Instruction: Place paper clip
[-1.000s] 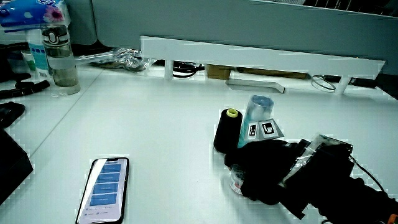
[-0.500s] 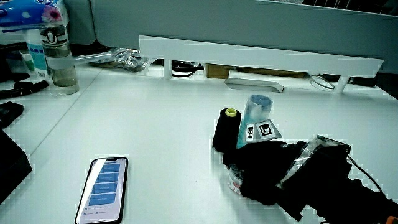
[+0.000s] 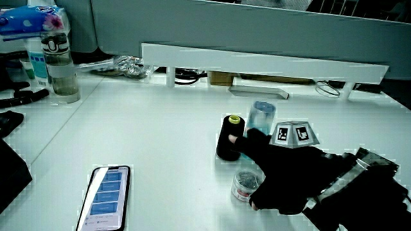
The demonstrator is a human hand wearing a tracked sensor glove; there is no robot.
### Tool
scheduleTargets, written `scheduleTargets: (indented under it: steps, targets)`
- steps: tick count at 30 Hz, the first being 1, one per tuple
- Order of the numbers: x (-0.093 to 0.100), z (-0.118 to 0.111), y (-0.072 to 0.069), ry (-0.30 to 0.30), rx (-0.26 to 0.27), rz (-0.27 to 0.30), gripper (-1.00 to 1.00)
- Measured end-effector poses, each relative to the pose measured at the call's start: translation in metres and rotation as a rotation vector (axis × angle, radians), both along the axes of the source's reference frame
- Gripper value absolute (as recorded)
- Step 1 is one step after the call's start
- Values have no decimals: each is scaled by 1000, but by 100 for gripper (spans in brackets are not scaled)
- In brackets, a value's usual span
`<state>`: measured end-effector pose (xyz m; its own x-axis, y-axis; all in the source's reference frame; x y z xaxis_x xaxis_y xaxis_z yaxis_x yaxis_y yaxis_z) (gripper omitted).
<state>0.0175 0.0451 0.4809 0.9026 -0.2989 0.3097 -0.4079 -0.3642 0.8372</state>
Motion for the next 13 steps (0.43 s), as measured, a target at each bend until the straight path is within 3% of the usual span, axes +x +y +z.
scheduleTargets:
  steps: [1, 2, 4, 8, 13]
  targets:
    - [5, -2, 2, 4, 58, 30, -100]
    - [10, -14, 2, -87, 72, 50, -100]
    - [16, -32, 3, -159, 109, 79, -100]
    - [18, -40, 0, -181, 144, 82, -100]
    - [13, -35, -2, -157, 126, 74, -100]
